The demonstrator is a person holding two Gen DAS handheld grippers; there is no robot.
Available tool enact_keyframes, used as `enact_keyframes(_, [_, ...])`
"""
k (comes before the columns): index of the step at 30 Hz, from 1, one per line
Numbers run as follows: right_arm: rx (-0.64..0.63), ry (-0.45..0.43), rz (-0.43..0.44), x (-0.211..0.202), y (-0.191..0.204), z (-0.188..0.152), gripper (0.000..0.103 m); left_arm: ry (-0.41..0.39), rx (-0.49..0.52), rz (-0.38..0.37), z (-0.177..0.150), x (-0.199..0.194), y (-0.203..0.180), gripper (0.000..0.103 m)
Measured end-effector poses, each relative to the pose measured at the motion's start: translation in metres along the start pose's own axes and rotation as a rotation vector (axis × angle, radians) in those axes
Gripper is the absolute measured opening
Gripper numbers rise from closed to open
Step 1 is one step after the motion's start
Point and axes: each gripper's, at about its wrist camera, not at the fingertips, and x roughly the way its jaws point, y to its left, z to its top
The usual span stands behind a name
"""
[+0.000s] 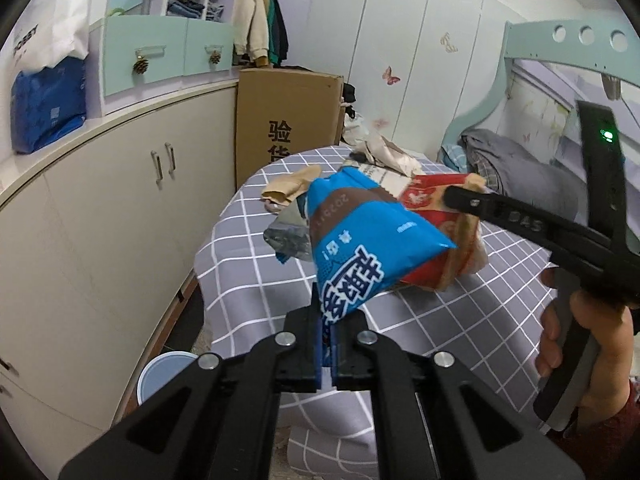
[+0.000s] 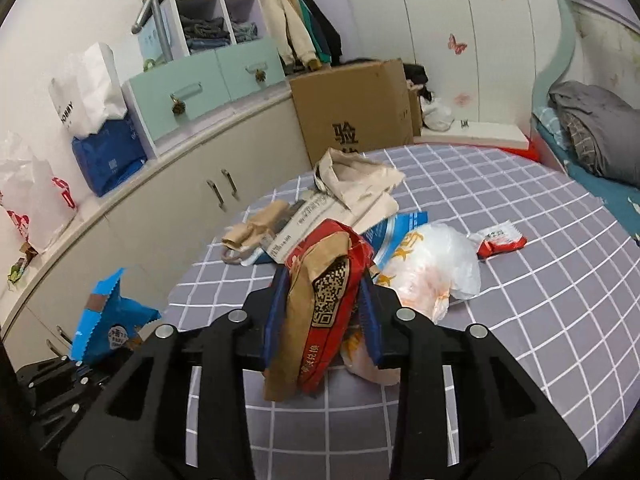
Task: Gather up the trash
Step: 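Carry both bags to the blue wastebasket and open both tools to drop them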
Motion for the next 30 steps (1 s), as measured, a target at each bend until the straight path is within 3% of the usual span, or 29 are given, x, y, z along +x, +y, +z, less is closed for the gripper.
enact_keyframes(9, [-0.055, -0.085, 0.087, -0.049, 0.046, 0.005, 0.029, -0.029, -0.093, 0.002, -0.014, -0.033, 0.043, 0.002])
enact_keyframes(14, [-0.128, -0.044, 0.194, -0.046, 0.103, -0.012, 0.029, -0.018, -0.154, 0.076, -0.033, -0.048, 0.085, 0.002])
enact_keyframes(18, [-0.206, 0.034, 0.278, -0.018, 0.162, -0.040, 0.029, 0.039, -0.232, 0.173, -0.058, -0.047, 0.138, 0.002])
enact_keyframes(23, [-0.286, 0.140, 0.342, 0.027, 0.226, -0.083, 0.029, 0.132, -0.340, 0.233, -0.091, -0.028, 0.193, 0.002])
enact_keyframes(30, [-0.356, 0.278, 0.310, 0.105, 0.270, -0.140, 0.029, 0.300, -0.433, 0.252, -0.121, 0.041, 0.250, 0.003])
